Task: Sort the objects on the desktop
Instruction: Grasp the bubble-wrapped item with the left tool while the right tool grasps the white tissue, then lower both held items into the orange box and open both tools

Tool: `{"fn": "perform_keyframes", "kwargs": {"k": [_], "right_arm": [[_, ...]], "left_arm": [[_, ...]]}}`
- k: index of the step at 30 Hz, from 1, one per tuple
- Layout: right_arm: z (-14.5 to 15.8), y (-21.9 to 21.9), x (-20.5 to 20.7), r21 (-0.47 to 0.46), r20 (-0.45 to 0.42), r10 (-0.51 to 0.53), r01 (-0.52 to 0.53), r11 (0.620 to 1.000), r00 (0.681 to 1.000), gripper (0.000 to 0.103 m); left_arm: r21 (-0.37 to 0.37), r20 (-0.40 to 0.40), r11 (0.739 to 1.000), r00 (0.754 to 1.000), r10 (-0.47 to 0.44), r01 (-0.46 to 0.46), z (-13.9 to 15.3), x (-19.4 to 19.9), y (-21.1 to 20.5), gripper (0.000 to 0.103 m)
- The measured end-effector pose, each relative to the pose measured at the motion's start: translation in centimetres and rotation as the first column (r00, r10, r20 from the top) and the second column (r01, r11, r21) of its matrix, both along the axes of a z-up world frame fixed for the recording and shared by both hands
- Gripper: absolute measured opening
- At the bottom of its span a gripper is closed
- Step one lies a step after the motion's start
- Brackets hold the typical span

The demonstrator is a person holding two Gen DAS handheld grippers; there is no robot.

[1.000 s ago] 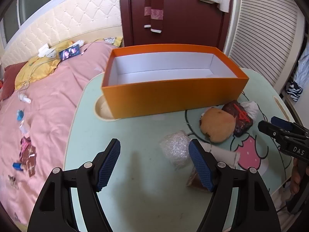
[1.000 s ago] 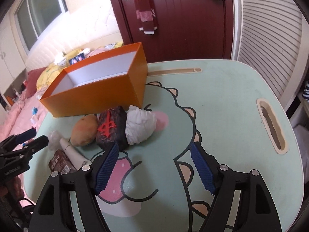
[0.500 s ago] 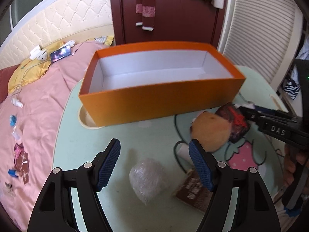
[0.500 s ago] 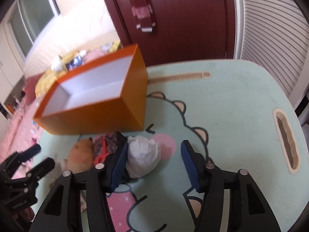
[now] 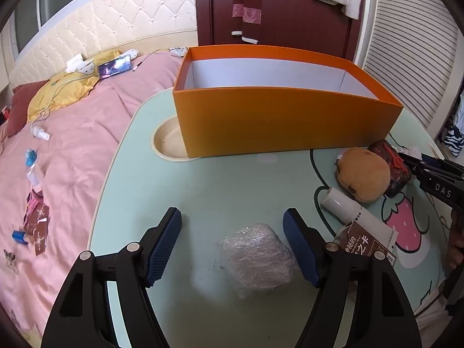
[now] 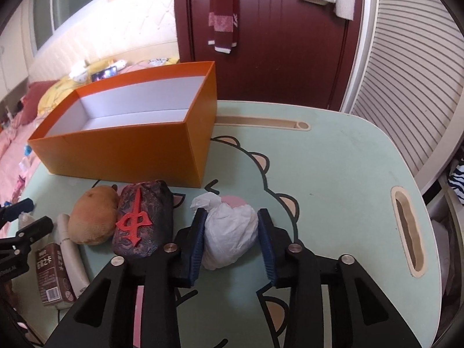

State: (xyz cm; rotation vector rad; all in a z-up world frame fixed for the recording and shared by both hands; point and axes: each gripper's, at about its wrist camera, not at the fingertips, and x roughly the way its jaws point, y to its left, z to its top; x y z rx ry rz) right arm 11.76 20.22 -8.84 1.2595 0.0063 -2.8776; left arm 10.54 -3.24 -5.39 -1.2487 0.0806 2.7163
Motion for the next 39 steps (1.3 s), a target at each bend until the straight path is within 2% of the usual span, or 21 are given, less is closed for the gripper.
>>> {"fn": "perform_keyframes", "kwargs": {"k": [1,2,4,5,10,11,12,13,15,23,34,39], "right_arm": [[0.0,0.2,0.0,-0.008,0.001,-0.008,0.008,1.000,1.000,0.045],[-0.1,0.4,-0.1,-0.016,0.002,-0.016,0.016,1.000,1.000,0.046],[-0.1,0.4,-0.1,-0.016,0.003,-0.018,0.018,1.000,1.000,0.047],[-0.1,0.4,-0.2,-0.015,0.004,-0.018,0.018,1.000,1.000,0.047],[-0.1,0.2,-0.3,-0.017,0.004,-0.018,0.018,1.000,1.000,0.047],[-0.1,0.0,-0.3,-0.017,0.004,-0.010,0.010,1.000,1.000,0.043],[0.0,-0.2,-0.3,-0.018,0.003,0.001,-0.001,1.000,1.000,0.033],[0.0,-0.4,-0.2,-0.016,0.001,0.013,-0.013,1.000,1.000,0.028],[0.1,-0.9,-0.1,0.002,-0.002,0.015,-0.015,1.000,1.000,0.027],[0.8,-1.3,0.5,-0.026,-0.027,0.045,-0.045,0.999,0.999,0.026],[4.3,-2.4,-1.2,-0.056,-0.097,0.083,-0.089,0.994,0.992,0.026],[5.6,-3.4,-2.9,-0.044,-0.119,0.094,-0.100,0.994,0.988,0.026]], "left_arm": [[-0.001,-0.002,1.000,1.000,0.005,-0.005,0.0,0.1,0.0,0.067],[-0.001,-0.003,1.000,1.000,0.007,-0.007,0.1,0.3,0.0,0.055],[-0.001,-0.006,1.000,1.000,0.011,-0.011,0.3,0.6,0.0,0.040],[-0.002,-0.007,1.000,1.000,0.013,-0.013,0.4,0.7,0.0,0.035],[-0.024,-0.019,0.999,0.999,0.032,-0.032,0.4,0.8,0.1,0.035],[-0.027,-0.016,0.999,0.999,0.036,-0.036,0.5,0.6,0.2,0.034],[-0.024,-0.011,0.999,0.999,0.033,-0.033,0.6,0.4,0.3,0.034],[-0.020,-0.014,0.999,0.999,0.030,-0.030,0.9,0.3,0.4,0.034],[-0.007,-0.030,1.000,0.999,0.021,-0.022,1.7,0.1,0.5,0.034],[0.067,-0.046,0.998,0.999,0.011,-0.008,4.6,-1.2,0.1,0.034],[0.145,-0.102,0.989,0.995,0.010,0.005,8.6,-4.1,0.1,0.034],[0.129,-0.130,0.991,0.991,-0.007,0.024,9.7,-6.1,1.1,0.034]]}}
